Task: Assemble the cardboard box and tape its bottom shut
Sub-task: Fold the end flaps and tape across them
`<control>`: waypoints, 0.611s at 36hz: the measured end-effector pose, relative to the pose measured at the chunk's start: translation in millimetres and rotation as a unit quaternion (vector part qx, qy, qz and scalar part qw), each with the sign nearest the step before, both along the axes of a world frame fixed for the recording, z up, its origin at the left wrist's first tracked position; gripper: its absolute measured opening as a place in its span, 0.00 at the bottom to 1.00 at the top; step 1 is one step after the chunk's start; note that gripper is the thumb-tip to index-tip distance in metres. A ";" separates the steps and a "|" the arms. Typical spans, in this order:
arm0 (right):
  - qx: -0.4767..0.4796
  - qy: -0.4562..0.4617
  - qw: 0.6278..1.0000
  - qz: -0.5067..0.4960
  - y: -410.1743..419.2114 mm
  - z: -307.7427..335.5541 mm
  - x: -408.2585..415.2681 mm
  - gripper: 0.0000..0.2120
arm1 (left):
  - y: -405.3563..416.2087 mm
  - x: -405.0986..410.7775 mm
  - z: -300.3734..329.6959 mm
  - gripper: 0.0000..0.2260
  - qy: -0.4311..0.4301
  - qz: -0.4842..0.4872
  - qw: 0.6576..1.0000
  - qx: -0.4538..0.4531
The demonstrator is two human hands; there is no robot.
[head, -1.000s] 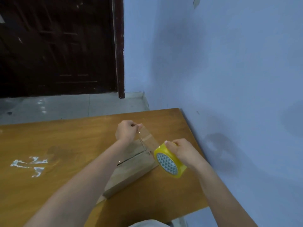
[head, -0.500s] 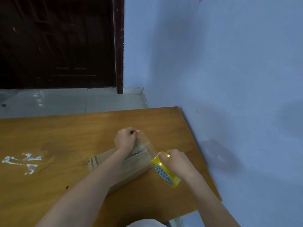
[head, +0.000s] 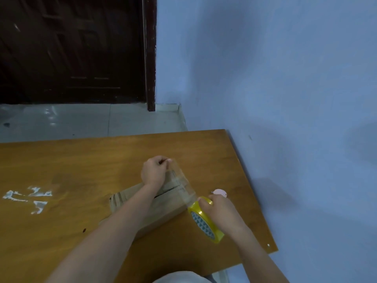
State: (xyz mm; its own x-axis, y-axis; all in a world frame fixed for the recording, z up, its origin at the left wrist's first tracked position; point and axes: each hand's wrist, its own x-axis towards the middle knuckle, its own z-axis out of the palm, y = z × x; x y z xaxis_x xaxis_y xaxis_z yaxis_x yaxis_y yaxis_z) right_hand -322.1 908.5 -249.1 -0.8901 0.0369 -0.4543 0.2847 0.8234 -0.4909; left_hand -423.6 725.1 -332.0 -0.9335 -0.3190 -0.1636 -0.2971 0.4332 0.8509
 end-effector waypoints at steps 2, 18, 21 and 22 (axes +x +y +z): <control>-0.008 0.019 1.000 -0.011 6.3 -0.2 2.3 0.23 | -0.6 -0.1 0.1 0.07 0.000 -0.012 1.000 0.008; -0.066 0.010 0.997 -0.041 8.9 -26.5 23.5 0.17 | -2.0 -0.9 -7.6 0.08 -0.025 -0.029 0.996 0.077; -0.090 0.012 0.994 -0.053 9.2 -27.9 26.7 0.17 | -2.4 -1.4 -8.6 0.06 -0.028 -0.031 0.996 0.083; -0.097 0.012 0.994 -0.056 9.2 -28.3 27.1 0.18 | -2.4 -1.7 -8.9 0.06 -0.028 -0.030 0.996 0.085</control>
